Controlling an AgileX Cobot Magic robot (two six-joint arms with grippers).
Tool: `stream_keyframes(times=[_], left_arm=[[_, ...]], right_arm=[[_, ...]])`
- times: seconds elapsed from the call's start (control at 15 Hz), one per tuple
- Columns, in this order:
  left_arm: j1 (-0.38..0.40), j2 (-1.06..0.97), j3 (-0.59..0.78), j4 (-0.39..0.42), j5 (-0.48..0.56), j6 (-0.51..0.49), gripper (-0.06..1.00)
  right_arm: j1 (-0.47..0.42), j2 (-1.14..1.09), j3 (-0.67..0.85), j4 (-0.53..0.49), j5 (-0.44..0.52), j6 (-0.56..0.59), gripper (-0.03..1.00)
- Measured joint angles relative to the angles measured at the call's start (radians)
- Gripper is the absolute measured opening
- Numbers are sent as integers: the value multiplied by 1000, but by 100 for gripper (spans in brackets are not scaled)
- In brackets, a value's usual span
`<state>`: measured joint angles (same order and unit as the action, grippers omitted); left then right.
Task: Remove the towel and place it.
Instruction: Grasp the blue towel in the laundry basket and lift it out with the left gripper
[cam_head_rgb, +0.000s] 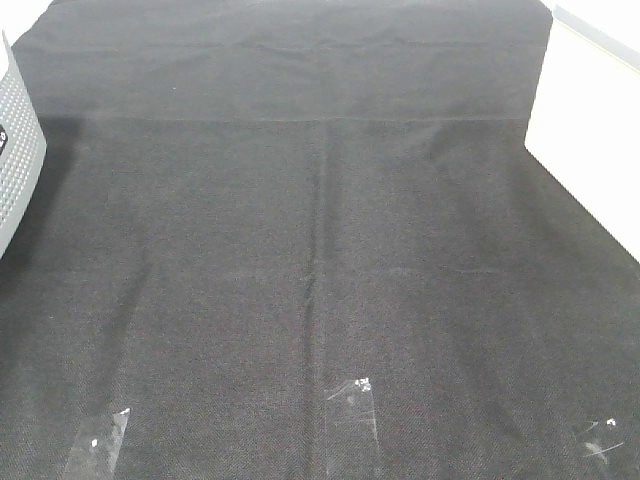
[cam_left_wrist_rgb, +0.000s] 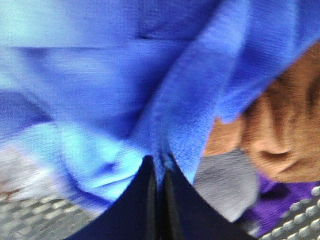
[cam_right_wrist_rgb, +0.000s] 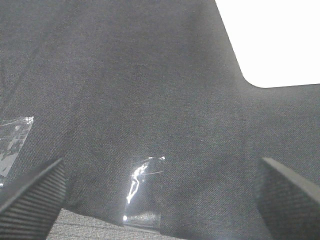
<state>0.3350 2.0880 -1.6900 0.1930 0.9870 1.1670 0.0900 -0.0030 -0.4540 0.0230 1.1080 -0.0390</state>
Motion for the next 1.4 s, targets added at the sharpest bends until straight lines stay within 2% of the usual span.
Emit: stream_keyframes(times=[0.4,0.8,0.93,1.07,1.4], left_arm=[[0,-157,-58,-16,-19,-49,0],[0,-351,-58,-111,-10,-52,0],[-20,-427,-58,-121,-33,-52,0],[-90,-480,-58,-121,-80,-52,0],[-336,-548,-58,-95,-244,-29,0]], right_arm=[[0,0,0,0,0,0,96],[0,0,0,0,0,0,96],[0,0,0,0,0,0,96],[0,0,0,0,0,0,96],[0,0,0,0,0,0,96]])
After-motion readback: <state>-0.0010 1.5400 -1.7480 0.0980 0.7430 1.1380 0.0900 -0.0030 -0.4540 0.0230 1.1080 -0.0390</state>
